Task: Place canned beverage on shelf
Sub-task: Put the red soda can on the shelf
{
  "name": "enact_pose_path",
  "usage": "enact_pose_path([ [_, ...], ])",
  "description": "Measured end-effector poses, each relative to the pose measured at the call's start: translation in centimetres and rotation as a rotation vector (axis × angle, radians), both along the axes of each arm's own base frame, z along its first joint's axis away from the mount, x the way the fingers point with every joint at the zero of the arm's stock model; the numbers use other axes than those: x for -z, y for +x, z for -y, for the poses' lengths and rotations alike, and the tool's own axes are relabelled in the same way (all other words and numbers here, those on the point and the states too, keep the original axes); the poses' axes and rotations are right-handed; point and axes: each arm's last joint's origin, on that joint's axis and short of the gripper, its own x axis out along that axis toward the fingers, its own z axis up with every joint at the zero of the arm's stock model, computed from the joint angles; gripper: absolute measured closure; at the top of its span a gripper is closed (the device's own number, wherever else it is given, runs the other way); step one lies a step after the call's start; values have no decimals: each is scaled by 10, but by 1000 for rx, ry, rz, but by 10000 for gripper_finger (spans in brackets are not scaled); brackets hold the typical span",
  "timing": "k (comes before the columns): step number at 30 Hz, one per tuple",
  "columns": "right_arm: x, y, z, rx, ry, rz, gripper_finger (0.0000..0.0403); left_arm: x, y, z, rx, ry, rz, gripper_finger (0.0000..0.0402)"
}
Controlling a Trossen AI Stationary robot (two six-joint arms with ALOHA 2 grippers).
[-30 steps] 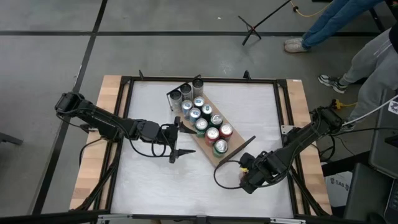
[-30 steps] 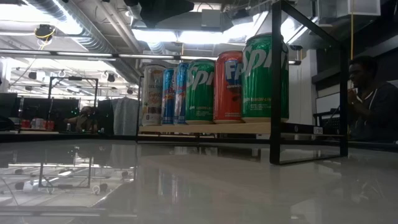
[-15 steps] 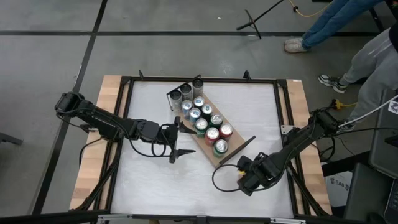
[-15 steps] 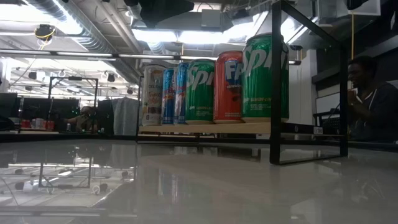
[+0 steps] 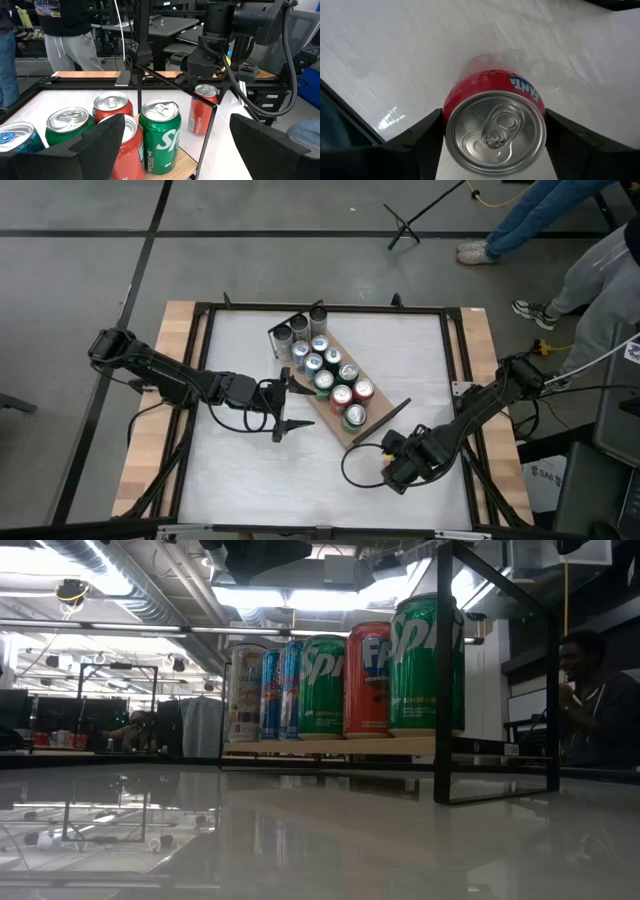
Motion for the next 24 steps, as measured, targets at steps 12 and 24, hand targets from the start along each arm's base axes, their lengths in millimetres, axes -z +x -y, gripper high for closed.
enact_pose_path([
  [12,-26,5,-4,-37,37,36,130,-5,-3,-1,2,7,20,47],
  [24,-99,-2,2,-98,44,58,127,-60,-68,-18,16,163,114,47],
])
